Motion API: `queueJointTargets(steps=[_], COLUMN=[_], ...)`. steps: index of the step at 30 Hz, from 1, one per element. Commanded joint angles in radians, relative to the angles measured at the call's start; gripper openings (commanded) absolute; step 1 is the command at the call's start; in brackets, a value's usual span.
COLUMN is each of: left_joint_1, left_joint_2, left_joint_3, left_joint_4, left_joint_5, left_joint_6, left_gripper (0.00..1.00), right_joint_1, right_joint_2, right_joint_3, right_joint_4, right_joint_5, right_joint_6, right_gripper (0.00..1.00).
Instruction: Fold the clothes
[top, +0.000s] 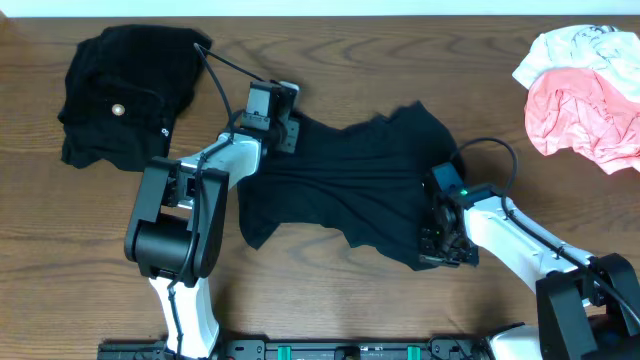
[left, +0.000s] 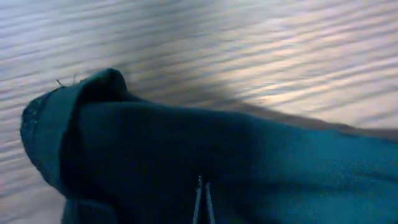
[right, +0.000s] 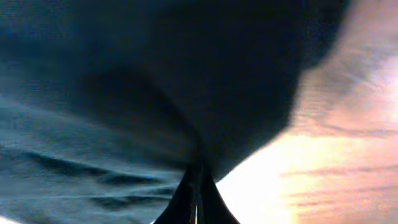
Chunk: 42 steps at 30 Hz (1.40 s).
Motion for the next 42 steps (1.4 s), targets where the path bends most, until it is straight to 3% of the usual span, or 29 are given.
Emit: queueJointTargets(steps=[1,7,17,27,31,34,42], left_joint_1=[0.039,0.094,0.096,0.095,0.095,0.097,0.157], left_joint_2=[0.051,0.05,0.046,-0.152,-0.294,-0.377,-0.435], left_joint_3=[-0.015,-0.015,-0.015,-0.015,-0.015,-0.015,-0.054], left_joint_4=[-0.044,-0.058,-0.056,-0.095,-0.189,-0.317,-0.676], left_joint_5=[-0.156,-0.159,-0.135,-0.137,-0.137,-0.137,-0.135], left_joint_6=[-0.067,-0.144,-0.147,-0.147,-0.148,-0.151,-0.233], left_gripper=[0.06,0.06,0.06,0.06,0.06,0.06,0.06], right_joint_1=[-0.007,-0.062,-0.095,-0.096,-0.096,-0.1,-0.183], right_joint_2=[-0.009,-0.009,-0.01,-0.14,-0.14,-0.131,-0.132], right_joint_3=[-0.014,-0.014,0.001,0.284,0.35,0.362,0.362], right_joint_4=[-0.007,-0.021,0.001,0.039,0.177,0.195,0.012], right_joint_5=[0.073,0.101,0.101,0.211,0.198,0.172,-0.013], right_joint_6=[0.043,0.049,0.049,-0.072,-0.197,-0.202,-0.166], right_gripper=[0.01,0.01,0.01,0.01,0.01,0.01,0.01])
